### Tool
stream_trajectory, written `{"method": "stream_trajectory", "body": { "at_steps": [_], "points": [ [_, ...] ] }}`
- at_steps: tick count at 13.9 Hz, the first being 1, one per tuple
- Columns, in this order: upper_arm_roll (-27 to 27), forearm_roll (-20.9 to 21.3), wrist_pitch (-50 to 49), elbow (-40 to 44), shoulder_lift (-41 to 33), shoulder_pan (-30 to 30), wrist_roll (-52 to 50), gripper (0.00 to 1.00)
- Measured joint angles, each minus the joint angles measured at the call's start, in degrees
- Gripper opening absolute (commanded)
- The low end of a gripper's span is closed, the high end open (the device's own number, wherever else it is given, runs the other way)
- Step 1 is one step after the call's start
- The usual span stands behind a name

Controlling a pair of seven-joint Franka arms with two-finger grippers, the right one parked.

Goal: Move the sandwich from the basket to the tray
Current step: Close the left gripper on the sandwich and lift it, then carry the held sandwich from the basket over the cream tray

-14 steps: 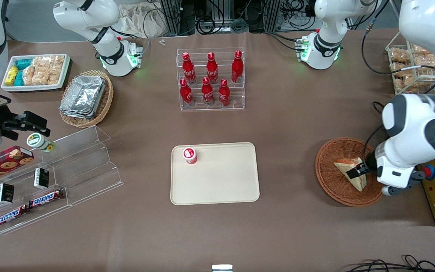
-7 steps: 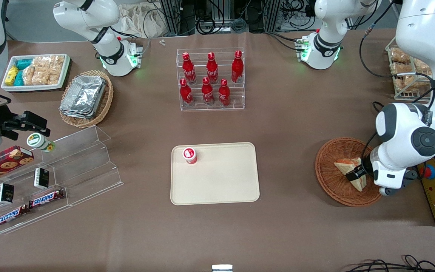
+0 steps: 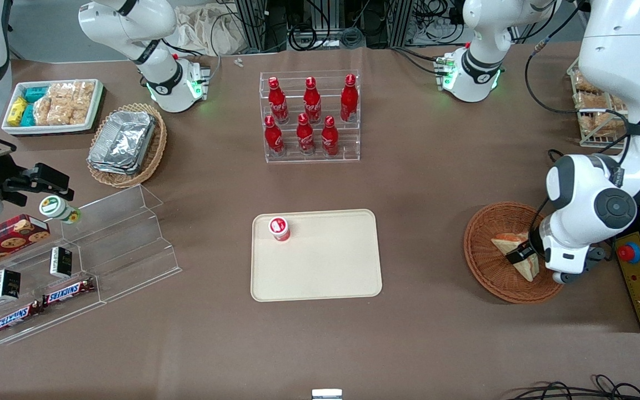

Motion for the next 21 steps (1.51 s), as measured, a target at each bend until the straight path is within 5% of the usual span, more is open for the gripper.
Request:
{"method": "stream_trajectory", "body": {
  "at_steps": [8, 9, 11, 15, 21],
  "points": [
    [1.3, 0.0, 4.3, -0.6, 2.6, 0.0, -7.3, 0.98],
    [1.3, 0.0, 4.6, -0.6, 3.0, -0.1, -8.3, 0.93],
    [1.3, 0.0, 5.1, -0.6, 3.4, -0.1, -9.6, 0.52],
    [1.3, -0.1, 5.2, -0.6, 3.3, -0.1, -10.2, 0.06],
    [0.7, 0.0, -2.0, 4.2, 3.0, -0.2, -10.4, 0.0]
  ]
}}
